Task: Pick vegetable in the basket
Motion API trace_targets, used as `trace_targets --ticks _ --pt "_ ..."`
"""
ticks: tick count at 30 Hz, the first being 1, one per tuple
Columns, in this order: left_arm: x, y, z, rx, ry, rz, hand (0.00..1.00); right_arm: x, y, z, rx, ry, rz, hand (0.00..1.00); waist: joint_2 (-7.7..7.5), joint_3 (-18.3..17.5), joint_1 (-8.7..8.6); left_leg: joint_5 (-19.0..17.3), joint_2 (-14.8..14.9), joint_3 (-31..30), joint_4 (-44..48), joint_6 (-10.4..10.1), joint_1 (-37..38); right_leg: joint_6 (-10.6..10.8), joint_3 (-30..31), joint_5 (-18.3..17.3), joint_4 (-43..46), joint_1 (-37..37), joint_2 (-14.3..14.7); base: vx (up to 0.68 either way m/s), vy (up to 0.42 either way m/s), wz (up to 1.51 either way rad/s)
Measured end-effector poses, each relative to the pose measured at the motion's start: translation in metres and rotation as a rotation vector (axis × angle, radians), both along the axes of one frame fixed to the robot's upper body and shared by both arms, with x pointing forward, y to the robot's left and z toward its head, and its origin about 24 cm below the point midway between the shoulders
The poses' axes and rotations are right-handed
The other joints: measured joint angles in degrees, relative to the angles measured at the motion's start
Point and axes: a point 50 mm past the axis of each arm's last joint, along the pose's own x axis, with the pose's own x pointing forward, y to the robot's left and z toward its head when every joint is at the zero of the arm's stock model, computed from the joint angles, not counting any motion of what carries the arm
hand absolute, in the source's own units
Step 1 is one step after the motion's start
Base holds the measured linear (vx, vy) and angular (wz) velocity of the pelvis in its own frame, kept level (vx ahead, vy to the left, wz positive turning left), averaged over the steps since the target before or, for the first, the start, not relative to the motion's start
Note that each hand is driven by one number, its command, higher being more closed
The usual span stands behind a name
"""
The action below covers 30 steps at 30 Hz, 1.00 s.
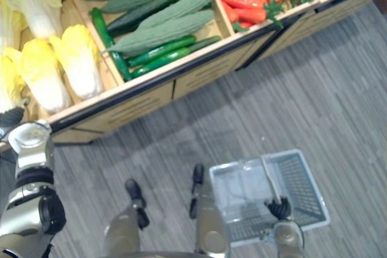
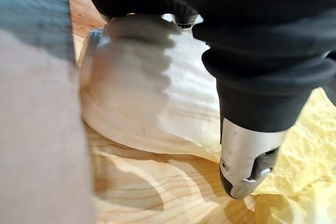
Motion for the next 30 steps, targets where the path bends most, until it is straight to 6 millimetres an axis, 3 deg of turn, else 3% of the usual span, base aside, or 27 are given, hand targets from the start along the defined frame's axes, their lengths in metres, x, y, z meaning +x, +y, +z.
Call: trace_targets --ticks 12,13,22,30 --pt "-0.004 0.005 -0.009 -0.043 0.019 0.015 0.00 0.001 0.000 0.001 -0.003 -0.006 0.002 1.00 0.02 0.0 -0.02 0.0 0.2 1.6 0.2 0.0 0.2 0.1 1.8 1.8 -1.9 0.0 0.4 -0.01 -0.011 -0.07" --pt "-0.005 0.008 -0.009 -0.060 0.012 0.024 1.00 0.002 0.000 0.002 -0.004 -0.010 0.003 1.00 0.03 0.0 -0.13 0.0 0.2 1.7 0.2 0.0 0.2 0.2 1.9 1.8 -2.0 0.0 0.4 0.01 -0.013 -0.05" --pt "-0.008 0.025 -0.010 -0.223 -0.067 0.050 1.00 0.006 -0.006 0.005 -0.019 -0.012 0.004 1.00 0.10 -0.1 -0.19 0.0 0.1 2.7 0.1 0.0 0.9 0.6 2.9 2.3 -2.0 0.0 0.2 0.01 -0.006 -0.05" --pt "-0.003 0.025 -0.008 -0.253 -0.069 0.000 1.00 0.014 -0.005 0.008 -0.009 -0.021 0.019 1.00 0.24 -0.1 -0.27 0.4 -0.3 2.8 0.0 0.5 0.9 1.1 3.1 3.9 -2.9 0.3 -0.1 0.00 0.000 -0.01"
